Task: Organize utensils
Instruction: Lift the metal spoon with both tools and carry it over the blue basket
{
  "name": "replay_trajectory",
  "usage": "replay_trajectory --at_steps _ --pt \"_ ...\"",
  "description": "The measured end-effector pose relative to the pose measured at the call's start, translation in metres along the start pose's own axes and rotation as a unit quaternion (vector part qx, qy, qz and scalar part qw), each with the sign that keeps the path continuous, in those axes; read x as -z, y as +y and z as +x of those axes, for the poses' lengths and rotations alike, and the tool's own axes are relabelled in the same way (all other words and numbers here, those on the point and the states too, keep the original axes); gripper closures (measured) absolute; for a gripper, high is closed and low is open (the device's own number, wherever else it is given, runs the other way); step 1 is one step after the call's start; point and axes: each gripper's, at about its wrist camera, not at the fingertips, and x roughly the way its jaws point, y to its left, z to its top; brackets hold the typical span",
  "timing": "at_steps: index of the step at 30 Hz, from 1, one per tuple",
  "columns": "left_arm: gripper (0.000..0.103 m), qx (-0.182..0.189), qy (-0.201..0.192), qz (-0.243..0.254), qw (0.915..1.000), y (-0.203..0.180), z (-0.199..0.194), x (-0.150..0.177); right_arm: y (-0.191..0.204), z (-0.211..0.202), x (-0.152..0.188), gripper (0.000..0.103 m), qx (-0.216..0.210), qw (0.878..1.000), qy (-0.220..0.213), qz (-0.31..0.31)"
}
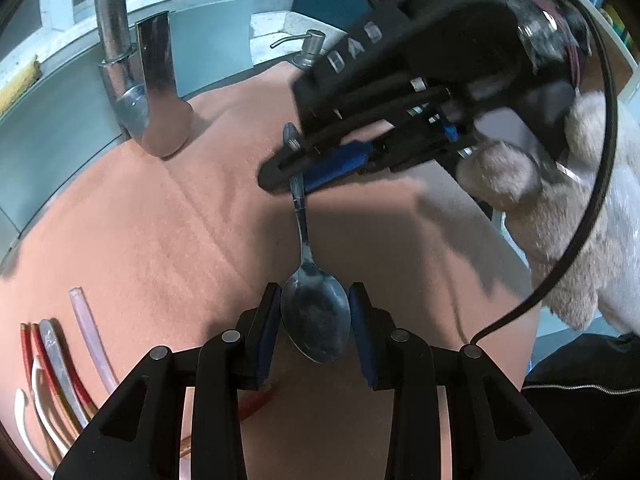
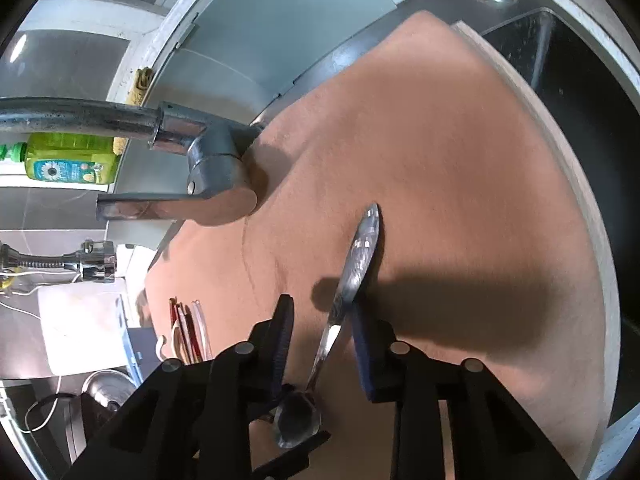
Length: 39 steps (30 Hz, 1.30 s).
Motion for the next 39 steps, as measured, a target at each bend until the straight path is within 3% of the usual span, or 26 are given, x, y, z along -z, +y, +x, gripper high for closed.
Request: replay_trajectory --at_steps 3,17,31,39 --pt "0.07 0.0 -0.002 0.0 1.0 0.002 0.0 -0.006 -0.003 0.004 0.006 0.094 -0.008 1.0 0.007 0.008" --pt "0.07 -0.035 0.001 0.042 0.9985 -0.017 -0.012 -0.004 0.011 -0.007 0.03 0.096 -0.029 1.0 0.002 0.005" --pt "0.07 -0.081 -0.048 -0.009 0.9955 0.006 -0.095 0.048 0.114 0.001 0.077 0.098 -0.067 0.995 0.015 -0.067" --pt "0.07 -0.124 -0.065 -0.063 0.9881 0.026 -0.158 0.109 0.185 0.031 0.119 0.098 -0.086 0.987 0.053 -0.127"
